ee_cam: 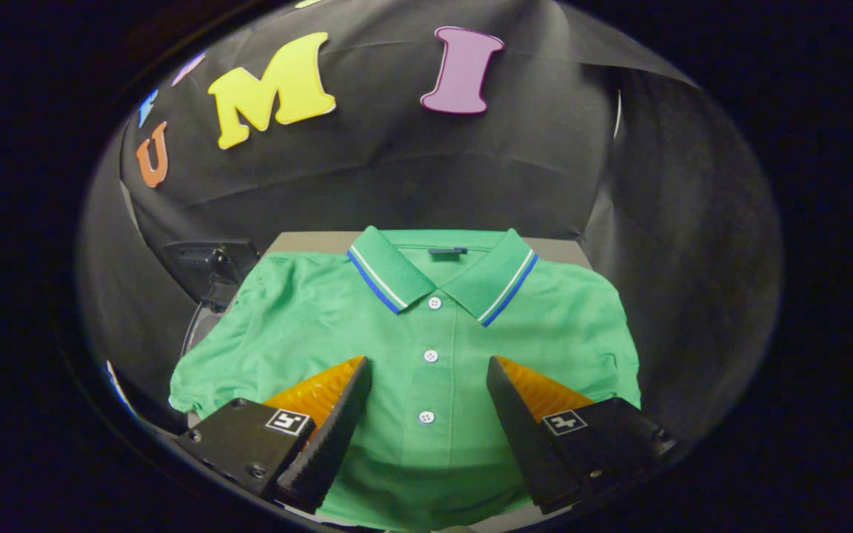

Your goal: Put the clothes into the washing machine and then close the washing machine lid.

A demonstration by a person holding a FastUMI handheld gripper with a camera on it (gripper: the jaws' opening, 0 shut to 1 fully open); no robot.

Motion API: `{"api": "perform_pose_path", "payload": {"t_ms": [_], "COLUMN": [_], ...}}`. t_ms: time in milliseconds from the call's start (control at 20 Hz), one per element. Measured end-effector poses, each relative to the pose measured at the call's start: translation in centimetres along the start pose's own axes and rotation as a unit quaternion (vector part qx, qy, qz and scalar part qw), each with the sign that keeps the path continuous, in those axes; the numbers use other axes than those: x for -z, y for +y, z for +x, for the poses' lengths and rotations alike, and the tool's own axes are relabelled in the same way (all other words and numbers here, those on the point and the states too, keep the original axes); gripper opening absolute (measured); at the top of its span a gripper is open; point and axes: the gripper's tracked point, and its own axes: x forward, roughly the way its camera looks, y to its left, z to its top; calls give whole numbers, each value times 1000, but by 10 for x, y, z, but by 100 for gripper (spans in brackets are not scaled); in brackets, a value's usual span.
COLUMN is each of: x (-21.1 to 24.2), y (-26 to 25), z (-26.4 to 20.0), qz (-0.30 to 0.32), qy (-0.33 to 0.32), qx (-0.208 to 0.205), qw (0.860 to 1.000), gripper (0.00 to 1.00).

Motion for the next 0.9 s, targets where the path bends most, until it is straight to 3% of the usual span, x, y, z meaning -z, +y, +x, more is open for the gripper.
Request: {"api": "perform_pose_path", "payload": {"t_ms": [200, 300, 350, 650, 800, 900], "x": [0, -1, 0, 3, 6, 4], "y": [5, 12, 15, 28, 34, 38], "z": [-3, -1, 1, -4, -16, -26], "qz": [-7, -4, -2, 19, 48, 70], "qy": [-9, -14, -16, 2, 5, -26], "qx": [1, -5, -3, 19, 3, -16], "qw": [1000, 1000, 1000, 1000, 999, 997], "gripper": [92, 84, 69, 8, 5, 4]}}
